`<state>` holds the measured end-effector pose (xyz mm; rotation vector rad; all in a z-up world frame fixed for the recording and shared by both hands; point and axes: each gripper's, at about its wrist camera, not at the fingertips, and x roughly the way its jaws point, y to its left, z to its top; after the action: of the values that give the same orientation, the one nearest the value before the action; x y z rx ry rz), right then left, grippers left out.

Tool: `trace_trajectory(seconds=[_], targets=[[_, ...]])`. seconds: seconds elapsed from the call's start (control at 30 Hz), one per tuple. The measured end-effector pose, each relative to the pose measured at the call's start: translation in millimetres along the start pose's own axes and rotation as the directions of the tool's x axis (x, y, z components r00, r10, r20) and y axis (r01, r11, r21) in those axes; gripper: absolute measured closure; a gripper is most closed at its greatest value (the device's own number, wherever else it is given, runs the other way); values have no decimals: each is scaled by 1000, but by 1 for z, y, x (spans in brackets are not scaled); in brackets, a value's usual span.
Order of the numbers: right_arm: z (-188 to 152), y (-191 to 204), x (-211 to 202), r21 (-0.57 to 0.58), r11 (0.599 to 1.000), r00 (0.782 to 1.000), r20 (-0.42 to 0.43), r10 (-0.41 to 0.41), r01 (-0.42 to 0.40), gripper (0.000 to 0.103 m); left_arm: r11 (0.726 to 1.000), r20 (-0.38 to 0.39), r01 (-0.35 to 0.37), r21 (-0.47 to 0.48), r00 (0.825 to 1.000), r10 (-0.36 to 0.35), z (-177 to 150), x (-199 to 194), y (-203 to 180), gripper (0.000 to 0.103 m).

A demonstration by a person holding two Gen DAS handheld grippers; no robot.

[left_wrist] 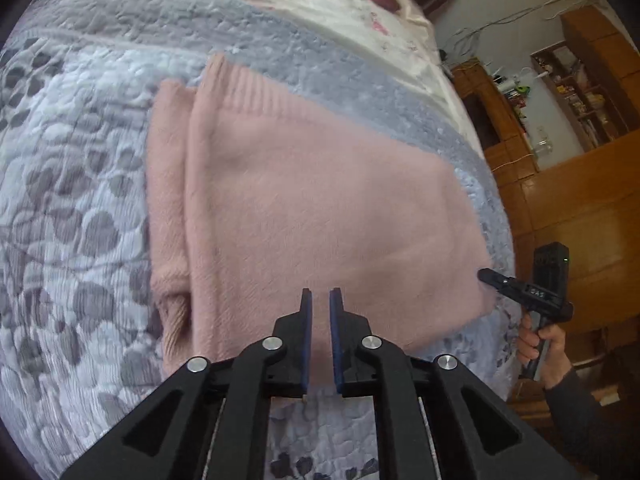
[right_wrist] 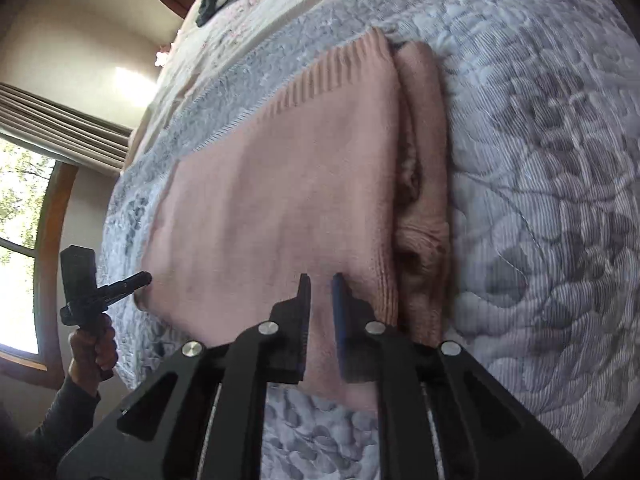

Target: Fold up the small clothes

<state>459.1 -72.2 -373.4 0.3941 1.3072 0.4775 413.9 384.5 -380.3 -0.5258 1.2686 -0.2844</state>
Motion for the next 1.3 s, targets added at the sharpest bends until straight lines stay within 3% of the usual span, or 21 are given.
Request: trace_trajectory(seconds=[0.03, 0.1, 0.17, 0.23, 0.3, 0.33, 0.37, 0.4, 0.43, 0.47, 0.5, 0.53, 0.57, 0.67, 0.87, 1.07, 1.2, 1.3], targets=[[-2, -7, 5, 4, 1000, 1000, -3, -15, 15, 103, 1000, 0, 4, -23, 1000, -4, -4, 4, 7, 101], [0, -7, -1, 34, 999, 1000, -5, -16, 16, 100, 997, 26, 50, -58, 998, -48, -10, -5, 8, 102], [-3, 7, -20, 8, 1000, 1000, 18, 1, -1, 86, 992, 54, 122, -25, 991, -120, -18, -20, -2, 90], [-12, 15, -34, -29, 1000, 1000, 27, 9, -8, 84, 997, 56, 79, 1, 995, -79, -27, -23, -4, 89], [-21, 7, -29, -40, 998, 999, 0, -50, 50, 86, 999, 23, 1, -53, 1000, 1, -34, -13, 15, 89], [-26, -4, -24, -29, 996, 996, -18, -84, 84, 92, 995, 18, 11, -95, 1000, -10, -36, -11, 24, 100], [-31, -15, -20, -16, 995, 995, -24, -94, 94, 103, 992, 19, 32, -121, 999, -30, -36, -13, 28, 101], [-32, -18, -23, -11, 995, 995, -19, -101, 101, 103, 990, 20, 38, -135, 999, -35, -36, -20, 29, 101], [-33, -11, -28, -28, 991, 992, -10, -128, 127, 103, 989, 28, 50, -138, 999, -46, -35, -31, 28, 93], [-36, 4, -36, -76, 983, 985, 10, -169, 170, 89, 986, 48, 89, -138, 995, -83, -33, -44, 28, 70], [-40, 23, -43, -142, 968, 978, 37, -205, 208, 63, 983, 75, 120, -138, 991, -111, -29, -59, 30, 59], [-47, 44, -49, -210, 948, 971, 70, -228, 238, 54, 984, 106, 114, -140, 989, -100, -23, -74, 34, 39], [-56, 69, -53, -289, 922, 966, 106, -237, 258, 47, 984, 131, 98, -147, 988, -79, -15, -87, 39, 33], [-87, 140, -42, -489, 822, 956, 161, -245, 293, 42, 976, 160, 95, -196, 985, -64, 12, -110, 60, 33], [-122, 249, 24, -696, 680, 971, 124, -204, 232, 41, 955, 98, 130, -265, 989, -108, 60, -103, 88, 32], [-128, 312, 55, -746, 640, 980, 93, -176, 186, 38, 953, 57, 136, -271, 991, -125, 83, -74, 90, 32], [-130, 331, 70, -787, 583, 976, 108, -190, 200, 36, 949, 27, 140, -281, 990, -138, 94, -50, 98, 32], [-127, 338, 84, -795, 575, 977, 104, -186, 194, 34, 949, 8, 148, -279, 988, -152, 103, -33, 102, 32]])
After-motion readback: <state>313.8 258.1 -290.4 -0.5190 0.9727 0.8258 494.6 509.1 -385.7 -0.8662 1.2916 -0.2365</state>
